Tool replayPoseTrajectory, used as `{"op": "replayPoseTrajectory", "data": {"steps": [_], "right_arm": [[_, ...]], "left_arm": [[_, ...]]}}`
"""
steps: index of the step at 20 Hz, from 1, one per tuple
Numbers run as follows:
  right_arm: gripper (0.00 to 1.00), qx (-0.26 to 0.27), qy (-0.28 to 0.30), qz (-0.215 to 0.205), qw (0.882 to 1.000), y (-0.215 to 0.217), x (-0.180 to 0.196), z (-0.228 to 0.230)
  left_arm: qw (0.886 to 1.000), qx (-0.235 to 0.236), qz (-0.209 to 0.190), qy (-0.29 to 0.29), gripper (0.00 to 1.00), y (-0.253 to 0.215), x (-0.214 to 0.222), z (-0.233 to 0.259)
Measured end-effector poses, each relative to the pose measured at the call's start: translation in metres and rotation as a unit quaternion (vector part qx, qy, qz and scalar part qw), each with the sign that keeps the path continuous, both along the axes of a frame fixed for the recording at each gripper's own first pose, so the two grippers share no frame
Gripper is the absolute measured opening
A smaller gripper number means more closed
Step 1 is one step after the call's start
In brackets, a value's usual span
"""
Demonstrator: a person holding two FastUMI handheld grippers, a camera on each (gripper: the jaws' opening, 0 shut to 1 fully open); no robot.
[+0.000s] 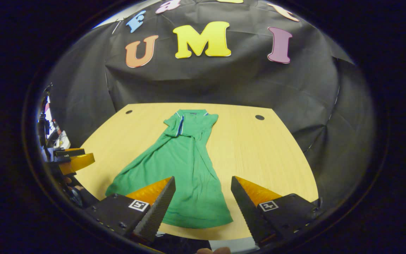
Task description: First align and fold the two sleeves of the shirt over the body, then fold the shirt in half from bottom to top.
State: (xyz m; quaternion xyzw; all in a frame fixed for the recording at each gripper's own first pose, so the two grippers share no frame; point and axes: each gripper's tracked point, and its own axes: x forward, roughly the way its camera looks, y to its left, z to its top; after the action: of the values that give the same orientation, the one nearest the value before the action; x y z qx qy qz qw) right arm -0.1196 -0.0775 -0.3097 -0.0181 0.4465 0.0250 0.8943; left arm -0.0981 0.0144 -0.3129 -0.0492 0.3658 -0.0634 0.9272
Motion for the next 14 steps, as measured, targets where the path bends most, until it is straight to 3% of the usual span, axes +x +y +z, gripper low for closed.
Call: {"op": "replayPoseTrajectory", "data": {"steps": [7,14], "right_arm": [[0.98,-0.020,0.066,-0.025,0.997,-0.028,-0.057,-0.069],[0.97,-0.037,0.098,-0.008,0.994,-0.039,-0.074,-0.104]], "left_arm": [[0.996,-0.011,-0.010,0.089,1.00,-0.004,-0.053,-0.070],[0.993,-0.001,-0.010,0.114,1.00,-0.004,-0.063,-0.090]]}}
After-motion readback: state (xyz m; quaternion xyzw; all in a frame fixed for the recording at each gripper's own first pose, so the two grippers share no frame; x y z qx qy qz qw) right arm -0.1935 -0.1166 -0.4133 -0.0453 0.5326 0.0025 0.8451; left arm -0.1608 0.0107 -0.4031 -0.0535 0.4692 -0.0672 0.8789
